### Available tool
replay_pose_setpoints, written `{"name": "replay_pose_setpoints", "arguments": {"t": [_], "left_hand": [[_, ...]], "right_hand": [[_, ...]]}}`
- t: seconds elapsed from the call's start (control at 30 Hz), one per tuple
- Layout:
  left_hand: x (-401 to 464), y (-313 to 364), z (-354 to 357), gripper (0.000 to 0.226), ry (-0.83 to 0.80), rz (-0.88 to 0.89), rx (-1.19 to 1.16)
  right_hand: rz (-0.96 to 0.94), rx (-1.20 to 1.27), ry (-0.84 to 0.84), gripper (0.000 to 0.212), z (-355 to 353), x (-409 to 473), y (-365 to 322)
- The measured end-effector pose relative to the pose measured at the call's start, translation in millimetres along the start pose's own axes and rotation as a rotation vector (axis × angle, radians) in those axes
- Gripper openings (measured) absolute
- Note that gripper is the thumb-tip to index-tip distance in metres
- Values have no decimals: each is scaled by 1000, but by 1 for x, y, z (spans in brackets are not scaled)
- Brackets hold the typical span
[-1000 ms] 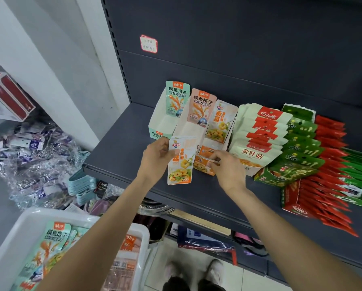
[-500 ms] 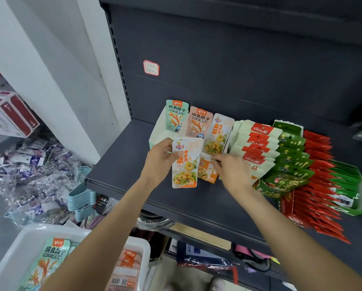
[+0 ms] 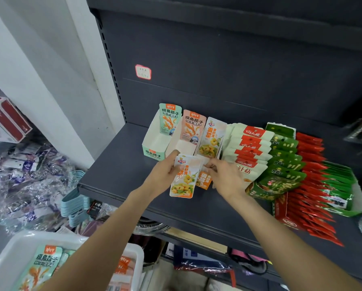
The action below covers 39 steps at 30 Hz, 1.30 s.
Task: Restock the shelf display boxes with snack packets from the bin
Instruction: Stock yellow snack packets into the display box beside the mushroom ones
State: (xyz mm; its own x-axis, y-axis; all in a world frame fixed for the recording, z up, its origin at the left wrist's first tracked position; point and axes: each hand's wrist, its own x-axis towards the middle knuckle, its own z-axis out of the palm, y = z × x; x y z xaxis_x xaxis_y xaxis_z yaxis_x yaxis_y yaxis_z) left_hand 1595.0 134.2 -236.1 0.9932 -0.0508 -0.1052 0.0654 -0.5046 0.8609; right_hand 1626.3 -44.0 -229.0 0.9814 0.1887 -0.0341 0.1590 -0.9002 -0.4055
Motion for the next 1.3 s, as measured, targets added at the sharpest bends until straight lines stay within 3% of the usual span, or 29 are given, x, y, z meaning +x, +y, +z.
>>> {"name": "replay_pose_setpoints", "arguments": {"t": [0.33,0.5,0.63,0.77,0.93,1.17,1.3], "left_hand": [[-2,-10,0,30,-72,3,173],[-4,-9,-1,31,-49,3,39],[-3,-8,6,30,-97,15,73],[-3,-7,9,29,-46,24,-15],[2,-13,11,33,-96,-54,29],[3,-10,-1,22,89,15,-398],[17,17,-15,25,170,99,-453]], "right_hand": [[23,20,61,15,13,-7,3],[-10,-50,123,17,9,-10,-2],[-42,-88,134,22,9,-14,-4],[-43,-28,88,21,9,-10,-1],[-19,84,97,15,5,-11,0],[-134,49,188,26,-10,-5,-6],[-110,67,214,27,-20,4,-10]]}}
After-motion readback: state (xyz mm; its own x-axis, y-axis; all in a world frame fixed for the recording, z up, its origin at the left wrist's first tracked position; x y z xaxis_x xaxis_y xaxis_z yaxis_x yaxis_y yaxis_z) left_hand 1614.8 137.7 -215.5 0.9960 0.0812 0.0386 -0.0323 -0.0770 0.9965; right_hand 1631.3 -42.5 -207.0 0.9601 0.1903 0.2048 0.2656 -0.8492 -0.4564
